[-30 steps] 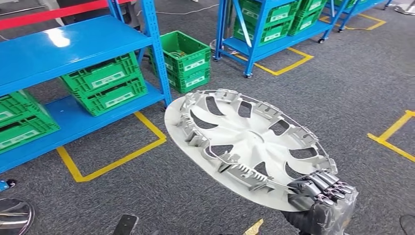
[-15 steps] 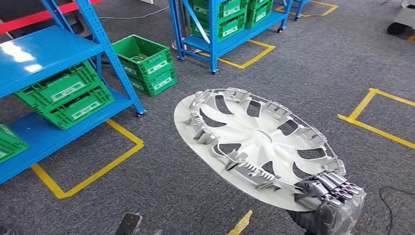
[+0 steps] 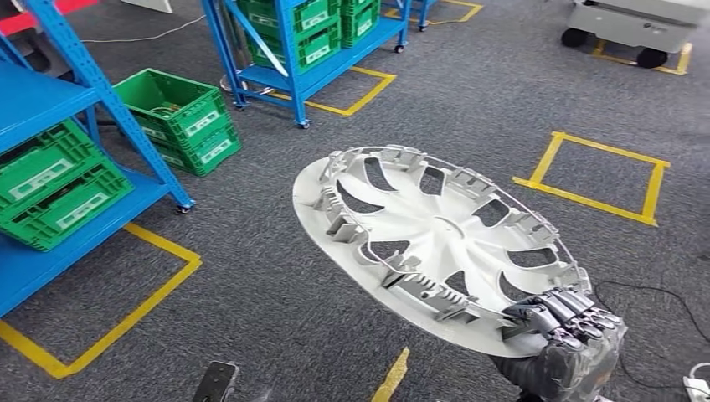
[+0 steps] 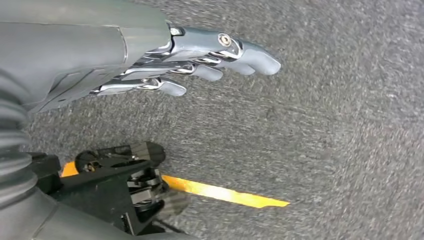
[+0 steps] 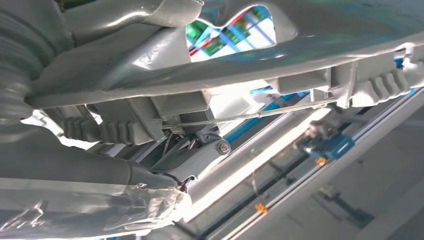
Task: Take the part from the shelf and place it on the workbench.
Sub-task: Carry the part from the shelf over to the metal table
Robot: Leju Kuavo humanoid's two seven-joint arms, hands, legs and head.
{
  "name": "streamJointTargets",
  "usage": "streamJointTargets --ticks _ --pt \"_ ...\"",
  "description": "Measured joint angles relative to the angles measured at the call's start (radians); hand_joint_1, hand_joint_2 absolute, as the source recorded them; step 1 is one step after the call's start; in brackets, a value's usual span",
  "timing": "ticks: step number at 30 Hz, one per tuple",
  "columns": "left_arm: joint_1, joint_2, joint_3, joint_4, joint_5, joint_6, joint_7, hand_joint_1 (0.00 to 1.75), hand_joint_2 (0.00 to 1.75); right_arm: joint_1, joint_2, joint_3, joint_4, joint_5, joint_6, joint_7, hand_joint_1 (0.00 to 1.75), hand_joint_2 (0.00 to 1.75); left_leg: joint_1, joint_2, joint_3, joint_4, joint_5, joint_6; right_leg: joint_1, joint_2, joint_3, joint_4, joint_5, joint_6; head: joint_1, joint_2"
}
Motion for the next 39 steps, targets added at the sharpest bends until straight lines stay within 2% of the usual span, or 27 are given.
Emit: streamJointTargets --ticks 1,2,4,6,7,9,10,12,14,16,17,18,20,21,23,24,25,26,27,29,31,32,33,34,36,38,39 --pt "-0.002 0.000 -0.001 0.000 -0.004 0.001 0.002 0.00 1.75 0.004 0.001 -0.003 -0.002 -0.003 0.000 -0.007 1.75 1.75 0.000 0.015 0.001 0.000 -0.001 0.000 -0.004 -0.005 -0.012 0.025 -0.002 0.004 0.000 0.000" --pt "-0.005 -0.001 -0.005 0.000 -0.012 0.004 0.007 0.00 1.75 0.012 0.003 -0.009 -0.008 -0.008 0.000 -0.015 1.75 1.75 0.000 0.028 0.002 0.000 -0.003 -0.001 -0.007 -0.009 -0.002 0.010 0.016 0.007 0.000 0.000" --pt "-0.015 -0.007 -0.019 0.000 -0.031 0.011 0.018 0.00 1.75 0.036 0.009 -0.030 -0.032 -0.020 0.000 -0.035 1.75 1.75 -0.001 0.048 0.009 0.000 -0.008 -0.007 -0.010 -0.041 0.071 -0.119 0.075 0.010 0.000 0.000" --pt "-0.025 -0.015 -0.034 0.000 -0.040 0.016 0.025 0.00 1.75 0.052 0.014 -0.050 -0.057 -0.031 0.000 -0.047 1.75 1.75 -0.006 0.065 0.015 0.003 -0.015 -0.018 -0.004 -0.080 0.137 -0.231 0.106 0.003 0.001 0.000" --pt "-0.028 -0.018 -0.038 0.000 -0.041 0.018 0.027 0.00 1.75 0.056 0.016 -0.057 -0.066 -0.034 0.000 -0.049 1.75 1.75 -0.008 0.074 0.017 0.003 -0.017 -0.023 -0.001 -0.087 0.148 -0.251 0.105 -0.004 0.001 0.000" --pt "-0.033 -0.022 -0.045 0.000 -0.042 0.019 0.029 0.00 1.75 0.066 0.020 -0.070 -0.081 -0.036 0.000 -0.051 1.75 1.75 -0.008 0.092 0.021 0.003 -0.020 -0.032 0.004 -0.065 0.146 -0.252 0.107 -0.020 0.001 0.000" --pt "-0.035 -0.024 -0.047 0.000 -0.042 0.019 0.029 0.00 1.75 0.070 0.023 -0.075 -0.087 -0.036 0.000 -0.051 1.75 1.75 -0.005 0.087 0.022 0.007 -0.027 -0.037 0.003 -0.053 0.146 -0.254 0.108 -0.026 0.001 0.000" --pt "-0.039 -0.027 -0.050 0.000 -0.042 0.019 0.029 0.00 1.75 0.074 0.027 -0.082 -0.095 -0.035 0.000 -0.053 1.75 1.75 -0.001 0.046 0.003 0.059 -0.068 -0.044 0.001 -0.030 0.146 -0.258 0.113 -0.040 -0.001 0.000" --pt "-0.037 -0.026 -0.051 0.000 -0.042 0.018 0.029 0.00 1.75 0.076 0.033 -0.085 -0.098 -0.033 0.000 -0.058 1.75 1.75 0.000 0.004 -0.055 0.187 -0.133 -0.043 0.003 -0.006 0.146 -0.258 0.114 -0.049 -0.004 0.000" --pt "-0.034 -0.025 -0.052 0.000 -0.041 0.017 0.029 0.00 1.75 0.077 0.038 -0.088 -0.098 -0.030 0.000 -0.064 1.75 1.75 -0.001 -0.005 -0.109 0.287 -0.158 -0.039 0.007 0.023 0.146 -0.258 0.115 -0.052 -0.006 0.000" --pt "-0.033 -0.024 -0.052 0.000 -0.039 0.017 0.029 0.00 1.75 0.078 0.040 -0.090 -0.098 -0.025 0.000 -0.065 1.75 1.75 -0.002 -0.007 -0.115 0.287 -0.141 -0.035 0.010 0.038 0.146 -0.257 0.115 -0.053 -0.006 0.000" --pt "-0.034 -0.023 -0.052 0.000 -0.035 0.016 0.029 0.00 1.75 0.078 0.041 -0.092 -0.098 -0.017 0.000 -0.065 1.75 1.75 -0.004 -0.012 -0.102 0.249 -0.106 -0.030 0.011 0.052 0.147 -0.257 0.115 -0.053 -0.006 0.000" --pt "-0.033 -0.017 -0.052 0.000 -0.022 0.011 0.029 0.00 1.75 0.072 0.043 -0.091 -0.095 0.011 0.000 -0.057 1.75 1.75 -0.005 -0.052 -0.051 0.125 -0.030 -0.019 0.013 0.079 0.147 -0.253 0.116 -0.051 -0.005 0.000" --pt "-0.033 -0.012 -0.052 0.000 -0.015 0.007 0.029 0.00 1.75 0.063 0.043 -0.088 -0.093 0.029 0.000 -0.051 1.75 1.75 -0.004 -0.075 -0.028 0.070 -0.010 -0.016 0.013 0.091 0.144 -0.250 0.116 -0.049 -0.005 0.000" --pt "-0.030 -0.002 -0.052 0.000 -0.003 -0.001 0.029 0.00 1.75 0.040 0.046 -0.077 -0.084 0.064 0.000 -0.033 1.75 1.75 -0.004 -0.099 -0.012 0.025 -0.008 -0.015 0.009 0.114 0.133 -0.248 0.121 -0.040 -0.005 0.000" --pt "-0.029 0.002 -0.052 0.000 0.001 -0.004 0.029 0.00 1.75 0.030 0.048 -0.072 -0.080 0.078 0.000 -0.026 1.75 1.75 -0.005 -0.091 -0.010 0.018 -0.007 -0.015 0.006 0.126 0.128 -0.249 0.125 -0.033 -0.006 0.000" --pt "-0.029 0.007 -0.051 0.000 0.004 -0.007 0.029 0.00 1.75 0.022 0.049 -0.067 -0.075 0.091 0.000 -0.019 1.75 1.75 -0.004 -0.080 -0.008 0.012 -0.003 -0.013 0.005 0.123 0.121 -0.248 0.125 -0.028 -0.007 0.000" --pt "-0.029 0.010 -0.051 0.000 0.006 -0.010 0.029 0.00 1.75 0.015 0.050 -0.062 -0.071 0.102 0.000 -0.014 1.75 1.75 -0.003 -0.068 -0.006 0.005 0.001 -0.009 0.006 0.103 0.112 -0.238 0.118 -0.023 -0.004 0.000" --pt "-0.028 0.013 -0.050 0.000 0.007 -0.011 0.031 0.00 1.75 0.005 0.050 -0.057 -0.066 0.113 0.000 -0.009 1.75 1.75 -0.002 -0.053 -0.003 -0.002 0.006 -0.006 0.007 0.073 0.095 -0.209 0.099 -0.019 -0.001 0.000" --pt "-0.025 0.018 -0.050 0.000 0.006 -0.013 0.039 0.00 1.75 -0.014 0.050 -0.048 -0.057 0.131 0.000 -0.001 1.75 1.75 -0.002 -0.024 -0.002 -0.008 0.008 -0.002 0.005 0.011 0.040 -0.097 0.039 -0.011 0.004 0.000" --pt "-0.021 0.023 -0.050 0.000 0.005 -0.012 0.047 0.00 1.75 -0.025 0.050 -0.044 -0.048 0.141 0.000 0.004 1.75 1.75 -0.003 0.006 -0.002 -0.007 0.006 -0.002 -0.002 -0.005 -0.009 0.007 0.002 -0.001 0.005 0.000" --pt "-0.021 0.025 -0.050 0.000 0.005 -0.011 0.050 0.00 1.75 -0.028 0.050 -0.043 -0.045 0.144 0.000 0.005 1.75 1.75 -0.003 0.019 -0.001 -0.007 0.004 -0.003 -0.006 -0.008 -0.010 0.014 0.008 0.003 0.005 0.000" --pt "-0.021 0.026 -0.050 0.000 0.006 -0.010 0.052 0.00 1.75 -0.030 0.050 -0.043 -0.041 0.145 0.000 0.006 1.75 1.75 -0.003 0.031 0.000 -0.007 0.002 -0.005 -0.010 -0.013 0.009 -0.018 0.031 0.006 0.005 0.000" --pt "-0.021 0.027 -0.050 0.000 0.008 -0.009 0.052 0.00 1.75 -0.034 0.050 -0.042 -0.037 0.145 0.000 0.007 1.75 1.75 -0.003 0.043 0.003 -0.007 0.000 -0.009 -0.012 -0.026 0.047 -0.083 0.064 0.008 0.005 0.000" --pt "-0.021 0.030 -0.049 0.000 0.012 -0.008 0.053 0.00 1.75 -0.047 0.050 -0.039 -0.028 0.144 0.000 0.007 1.75 1.75 -0.007 0.062 0.009 -0.005 -0.007 -0.020 -0.008 -0.066 0.121 -0.208 0.102 0.005 0.005 0.000" --pt "-0.021 0.033 -0.049 0.000 0.014 -0.008 0.053 0.00 1.75 -0.055 0.050 -0.035 -0.021 0.144 0.000 0.006 1.75 1.75 -0.012 0.077 0.013 -0.003 -0.011 -0.030 -0.001 -0.081 0.146 -0.251 0.103 -0.008 0.003 0.000" --pt "-0.021 0.033 -0.049 0.000 0.015 -0.008 0.053 0.00 1.75 -0.057 0.050 -0.034 -0.019 0.144 0.000 0.006 1.75 1.75 -0.011 0.085 0.016 -0.003 -0.012 -0.034 0.000 -0.069 0.145 -0.251 0.104 -0.017 0.002 0.000"
